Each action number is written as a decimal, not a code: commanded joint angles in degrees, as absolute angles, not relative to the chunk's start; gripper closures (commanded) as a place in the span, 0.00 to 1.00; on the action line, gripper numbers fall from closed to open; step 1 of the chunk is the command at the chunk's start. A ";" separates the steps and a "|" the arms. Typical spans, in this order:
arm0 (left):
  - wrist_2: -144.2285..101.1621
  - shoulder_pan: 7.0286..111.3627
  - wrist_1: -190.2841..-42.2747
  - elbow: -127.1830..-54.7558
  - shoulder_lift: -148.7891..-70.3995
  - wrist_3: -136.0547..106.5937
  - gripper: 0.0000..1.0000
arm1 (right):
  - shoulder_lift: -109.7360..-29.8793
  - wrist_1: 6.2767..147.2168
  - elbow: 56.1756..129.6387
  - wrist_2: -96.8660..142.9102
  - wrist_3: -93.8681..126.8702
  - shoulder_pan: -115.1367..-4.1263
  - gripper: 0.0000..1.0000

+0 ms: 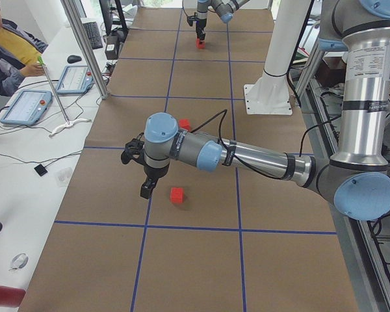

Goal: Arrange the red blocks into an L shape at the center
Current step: 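Reach the right gripper down and grasp the red cube on its side, then carry the red cube with the right gripper toward the table center, then lower the red cube at the center and open the right gripper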

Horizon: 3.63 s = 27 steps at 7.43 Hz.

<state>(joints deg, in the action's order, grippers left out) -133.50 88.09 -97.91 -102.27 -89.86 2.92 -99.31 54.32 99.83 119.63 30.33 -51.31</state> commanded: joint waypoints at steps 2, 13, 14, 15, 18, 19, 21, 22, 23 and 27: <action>-133.51 88.15 -97.91 -102.65 -89.47 2.99 0.00 | -96.61 54.58 100.37 120.05 30.14 -52.55 1.00; -133.51 88.07 -97.91 -102.22 -89.21 2.99 0.00 | -48.82 92.62 94.43 109.61 70.46 -32.11 1.00; -133.51 88.07 -97.91 -102.22 -89.30 2.99 0.00 | -44.52 94.29 90.83 107.60 72.14 -30.17 1.00; -133.51 88.07 -97.91 -102.22 -89.30 2.99 0.00 | -43.43 94.39 89.05 103.92 73.12 -27.88 1.00; -133.51 88.07 -97.91 -102.22 -89.30 2.99 0.00 | -40.01 94.04 84.84 103.27 75.65 -26.37 1.00; -133.51 88.07 -97.91 -102.22 -89.30 2.99 0.00 | -38.86 94.04 83.60 103.27 75.85 -26.37 1.00; -133.51 88.15 -97.91 -102.22 -89.30 2.99 0.00 | -39.11 93.87 83.41 103.27 75.50 -26.19 1.00; -133.51 88.07 -97.91 -102.22 -89.30 2.99 0.00 | -39.46 93.87 83.41 103.36 75.15 -26.19 0.96; -133.51 88.07 -97.91 -102.13 -89.38 2.99 0.00 | -39.55 93.87 83.41 103.27 74.89 -25.93 0.93; -133.51 88.07 -97.91 -102.13 -89.30 2.99 0.00 | -40.43 91.34 83.41 103.27 73.04 -25.40 0.81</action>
<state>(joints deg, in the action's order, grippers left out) -133.51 88.07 -97.91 -102.14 -89.37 2.99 -40.00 93.21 83.43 103.27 73.52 -25.51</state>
